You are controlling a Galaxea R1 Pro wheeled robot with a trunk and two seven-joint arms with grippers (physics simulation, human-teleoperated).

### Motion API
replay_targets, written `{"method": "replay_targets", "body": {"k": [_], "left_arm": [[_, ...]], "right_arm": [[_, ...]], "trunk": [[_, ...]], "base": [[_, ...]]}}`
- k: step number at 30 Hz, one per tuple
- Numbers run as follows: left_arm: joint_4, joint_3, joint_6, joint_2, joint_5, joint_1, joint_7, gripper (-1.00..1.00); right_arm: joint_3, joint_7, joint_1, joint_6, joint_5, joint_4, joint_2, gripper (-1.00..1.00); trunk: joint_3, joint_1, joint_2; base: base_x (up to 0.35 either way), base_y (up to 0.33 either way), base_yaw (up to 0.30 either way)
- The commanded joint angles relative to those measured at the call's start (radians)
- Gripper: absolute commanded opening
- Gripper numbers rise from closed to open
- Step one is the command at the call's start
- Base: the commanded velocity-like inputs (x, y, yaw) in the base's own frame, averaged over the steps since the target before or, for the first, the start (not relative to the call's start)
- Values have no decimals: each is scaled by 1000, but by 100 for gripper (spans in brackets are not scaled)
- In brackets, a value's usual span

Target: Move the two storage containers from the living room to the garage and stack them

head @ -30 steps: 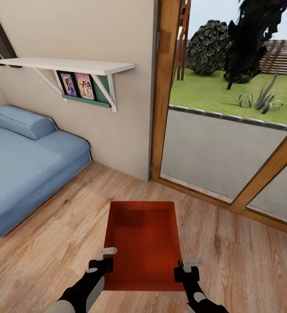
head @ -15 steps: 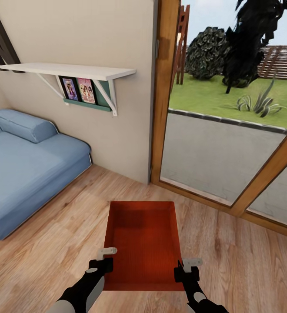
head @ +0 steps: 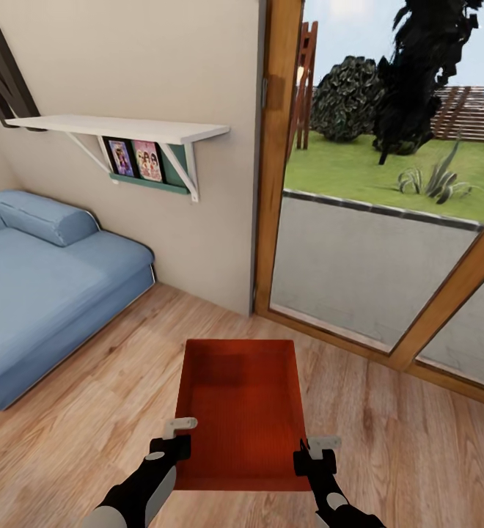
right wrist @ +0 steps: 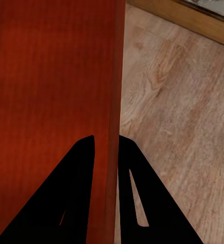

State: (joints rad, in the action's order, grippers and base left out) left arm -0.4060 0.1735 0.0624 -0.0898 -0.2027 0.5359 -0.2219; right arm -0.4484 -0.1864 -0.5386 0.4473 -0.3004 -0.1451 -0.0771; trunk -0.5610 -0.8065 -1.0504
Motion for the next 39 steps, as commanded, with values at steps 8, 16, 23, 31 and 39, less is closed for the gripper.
{"method": "replay_targets", "body": {"k": [8,16,23,31,39], "left_arm": [[-2,0,7,1,3,-1,-17,-100],[-2,0,7,1,3,-1,-16,-100],[-2,0,7,1,3,-1,-17,-100],[-2,0,7,1,3,-1,-16,-100],[-2,0,7,1,2,-1,-16,-100]], "right_arm": [[42,-5,-1,2,5,-2,-1,-100],[42,-5,-1,2,4,-2,-1,-100],[42,-5,-1,2,4,-2,-1,-100],[42,-5,-1,2,4,-2,-1,-100],[42,-5,-1,2,4,-2,-1,-100]], "trunk": [[12,0,-1],[25,0,-1],[37,0,-1],[50,0,-1],[63,0,-1]], "base": [[0,0,0],[0,0,0],[0,0,0],[0,0,0],[0,0,0]]}}
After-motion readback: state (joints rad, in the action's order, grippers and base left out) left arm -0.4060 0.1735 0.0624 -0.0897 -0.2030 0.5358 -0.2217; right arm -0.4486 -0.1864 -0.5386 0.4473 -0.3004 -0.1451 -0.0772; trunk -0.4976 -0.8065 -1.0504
